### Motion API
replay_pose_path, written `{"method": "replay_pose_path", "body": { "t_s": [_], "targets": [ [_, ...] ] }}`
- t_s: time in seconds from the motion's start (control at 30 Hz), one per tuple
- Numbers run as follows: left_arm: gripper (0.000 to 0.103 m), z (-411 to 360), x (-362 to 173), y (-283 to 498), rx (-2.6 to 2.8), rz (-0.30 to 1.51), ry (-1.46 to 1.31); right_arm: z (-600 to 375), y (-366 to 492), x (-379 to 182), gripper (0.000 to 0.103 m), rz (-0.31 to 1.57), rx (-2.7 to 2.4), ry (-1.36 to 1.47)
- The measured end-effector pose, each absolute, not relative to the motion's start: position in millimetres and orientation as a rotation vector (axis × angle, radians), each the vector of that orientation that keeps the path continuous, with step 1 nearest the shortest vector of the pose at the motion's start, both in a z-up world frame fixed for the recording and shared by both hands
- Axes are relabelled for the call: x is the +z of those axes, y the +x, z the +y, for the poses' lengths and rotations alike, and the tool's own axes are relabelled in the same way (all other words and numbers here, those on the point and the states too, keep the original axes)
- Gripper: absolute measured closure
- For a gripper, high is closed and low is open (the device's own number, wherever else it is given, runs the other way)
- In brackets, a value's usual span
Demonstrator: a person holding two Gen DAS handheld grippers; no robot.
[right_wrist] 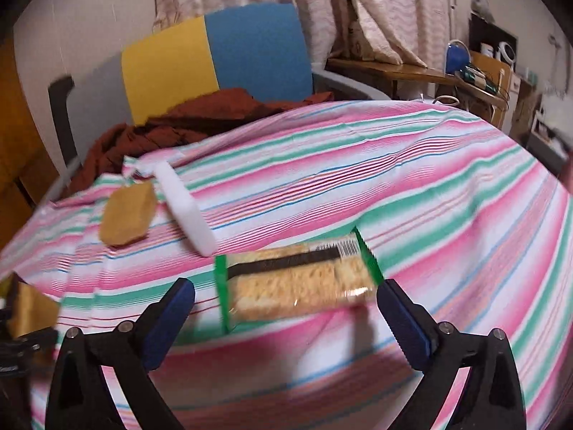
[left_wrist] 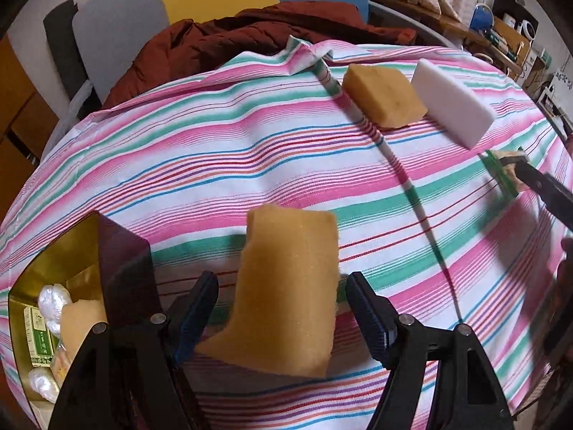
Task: Organize objects
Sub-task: 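Grasp the cracker packet with the right tool while the left tool grasps a yellow sponge, then carry the cracker packet and sponge over the gold tray and open both tools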
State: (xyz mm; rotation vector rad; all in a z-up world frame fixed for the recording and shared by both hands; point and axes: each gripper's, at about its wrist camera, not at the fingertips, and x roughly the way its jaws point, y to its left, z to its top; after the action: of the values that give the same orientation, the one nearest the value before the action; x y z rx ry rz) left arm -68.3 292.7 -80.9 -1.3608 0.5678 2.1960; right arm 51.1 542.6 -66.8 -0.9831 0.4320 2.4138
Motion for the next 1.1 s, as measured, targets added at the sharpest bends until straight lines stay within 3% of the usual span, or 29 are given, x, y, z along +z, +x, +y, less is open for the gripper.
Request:
{"method": "replay_pose_path", "body": {
  "t_s": [0.3, 0.47, 0.67, 0.77, 0.97, 1.1],
  "targets": [
    [0.034, 304, -82, -60, 2.223, 0.538, -1.266, 555, 35, -81, 0.004, 0.401, 2.372, -1.044],
    [0.054, 291, -77, -66, 2.292, 0.382, -1.256, 551, 37, -80, 0.007, 0.383, 2.385, -1.032],
    [0.055, 283, -70, -62, 2.232, 0.214, -1.207, 547, 41, -77, 0.014, 0.383, 2.415, -1.013],
    [0.055, 287, -74, -54, 2.226, 0.257, -1.194, 541, 43, -77, 0.014, 0.379, 2.438, -1.015],
    [0.052, 285, -80, -61, 2.234, 0.250, -1.269, 534, 38, -80, 0.001, 0.370, 2.484, -1.061],
    [0.050, 287, -83, -58, 2.237, 0.278, -1.263, 528, 35, -81, 0.001, 0.314, 2.474, -1.076]
  ]
}}
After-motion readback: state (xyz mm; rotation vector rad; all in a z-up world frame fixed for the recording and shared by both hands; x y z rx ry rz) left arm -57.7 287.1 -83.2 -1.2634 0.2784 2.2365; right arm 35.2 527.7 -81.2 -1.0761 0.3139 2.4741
